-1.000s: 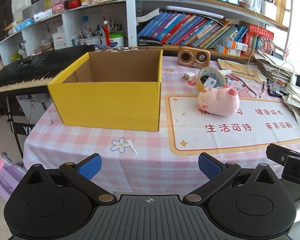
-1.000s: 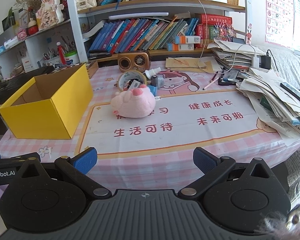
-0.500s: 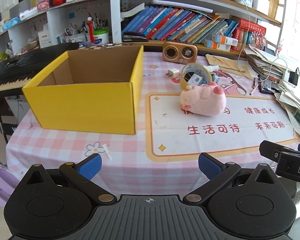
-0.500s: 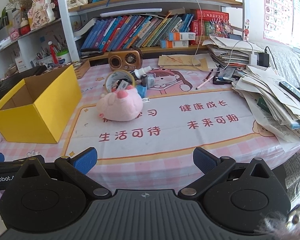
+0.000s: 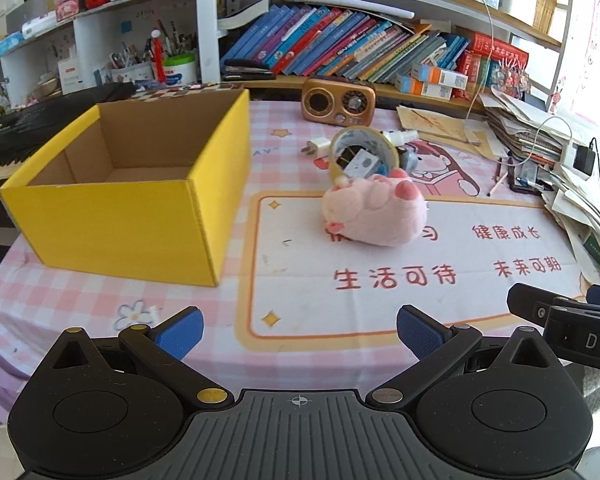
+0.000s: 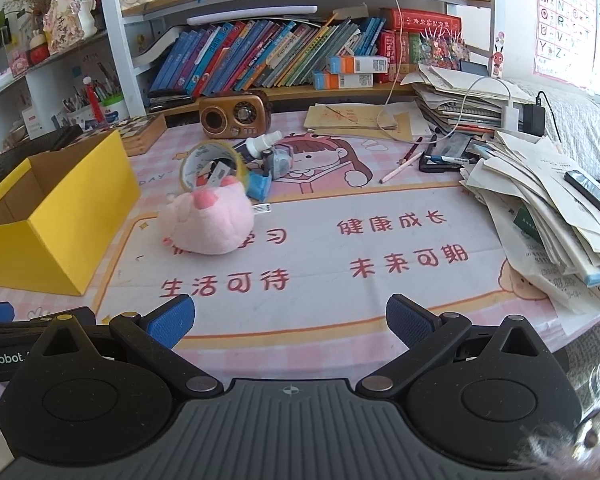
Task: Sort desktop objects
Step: 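Move the left tool toward the pink plush pig and close on it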
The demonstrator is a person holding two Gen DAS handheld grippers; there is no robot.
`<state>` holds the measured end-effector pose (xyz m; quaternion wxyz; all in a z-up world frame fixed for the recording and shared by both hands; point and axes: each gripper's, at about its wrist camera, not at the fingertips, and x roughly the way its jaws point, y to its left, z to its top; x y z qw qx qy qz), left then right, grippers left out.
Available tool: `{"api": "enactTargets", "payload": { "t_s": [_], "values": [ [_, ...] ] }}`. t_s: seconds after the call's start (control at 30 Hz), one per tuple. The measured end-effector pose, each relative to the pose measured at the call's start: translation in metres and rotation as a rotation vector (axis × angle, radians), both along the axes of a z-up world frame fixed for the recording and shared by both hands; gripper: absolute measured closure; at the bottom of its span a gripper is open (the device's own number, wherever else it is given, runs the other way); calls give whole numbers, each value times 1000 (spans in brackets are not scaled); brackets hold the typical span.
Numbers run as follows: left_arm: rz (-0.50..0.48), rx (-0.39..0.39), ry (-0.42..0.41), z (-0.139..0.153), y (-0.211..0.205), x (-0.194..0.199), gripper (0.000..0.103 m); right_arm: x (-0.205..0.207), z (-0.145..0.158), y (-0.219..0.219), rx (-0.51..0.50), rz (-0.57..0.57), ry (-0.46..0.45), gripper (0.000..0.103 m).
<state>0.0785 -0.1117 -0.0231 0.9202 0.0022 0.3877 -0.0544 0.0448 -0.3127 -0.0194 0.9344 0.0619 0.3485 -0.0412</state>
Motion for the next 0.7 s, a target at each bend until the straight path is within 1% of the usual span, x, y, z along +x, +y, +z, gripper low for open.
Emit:
{"api": "enactTargets", "payload": {
  "t_s": [0.47, 0.7],
  "values": [
    [23, 3, 30, -10, -49, 27, 0, 36, -11, -54, 20, 38, 33, 0],
    [38, 10, 24, -10, -65, 41, 0, 52, -12, -76, 39, 54, 15, 0]
  ]
}}
